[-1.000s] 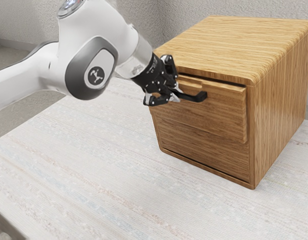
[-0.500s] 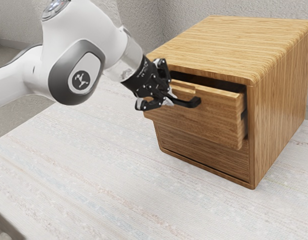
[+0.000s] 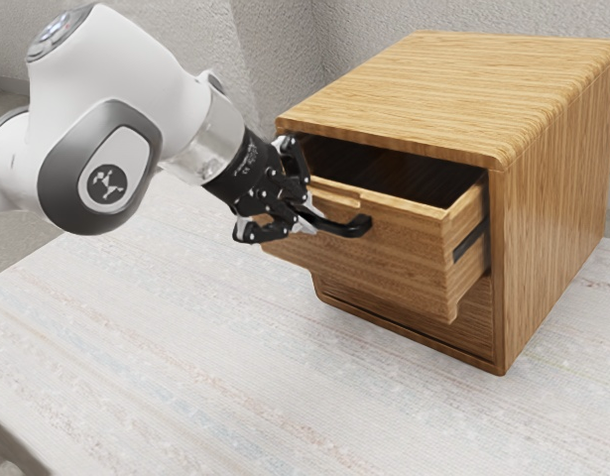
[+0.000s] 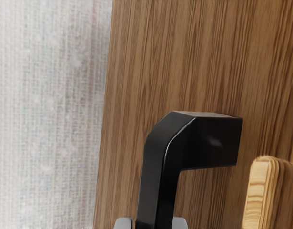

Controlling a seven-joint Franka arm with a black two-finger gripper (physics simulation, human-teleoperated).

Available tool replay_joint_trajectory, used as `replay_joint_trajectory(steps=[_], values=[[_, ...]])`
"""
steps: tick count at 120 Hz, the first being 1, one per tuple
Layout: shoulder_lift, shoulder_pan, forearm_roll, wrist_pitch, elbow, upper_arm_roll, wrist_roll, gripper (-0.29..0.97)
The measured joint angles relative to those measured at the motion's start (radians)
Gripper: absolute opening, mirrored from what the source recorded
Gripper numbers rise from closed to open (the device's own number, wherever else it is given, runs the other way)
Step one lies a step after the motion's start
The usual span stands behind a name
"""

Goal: Pull the drawer handle with one arm to open the drawer

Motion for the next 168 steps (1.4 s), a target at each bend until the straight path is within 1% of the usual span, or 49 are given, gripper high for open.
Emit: replay_joint_trajectory(steps=[10, 20, 25, 43, 122, 148, 158, 168], values=[[-0.021, -0.009, 0.0, 0.001, -0.021, 0.003, 0.0, -0.05], [-0.048, -0.086, 0.002, 0.001, -0.042, 0.065, 0.0, -0.05], [-0.06, -0.108, 0.004, 0.001, -0.053, 0.083, 0.0, -0.04], [-0.104, -0.128, 0.006, 0.002, -0.096, 0.098, -0.001, -0.03], [-0.375, -0.118, 0.02, 0.002, -0.328, 0.098, -0.005, -0.03], [-0.468, -0.087, 0.023, -0.006, -0.387, 0.084, -0.007, -0.03], [-0.523, -0.068, 0.025, -0.019, -0.403, 0.064, -0.008, 0.01], [-0.574, -0.034, 0.039, -0.04, -0.401, 0.026, -0.01, 0.12]])
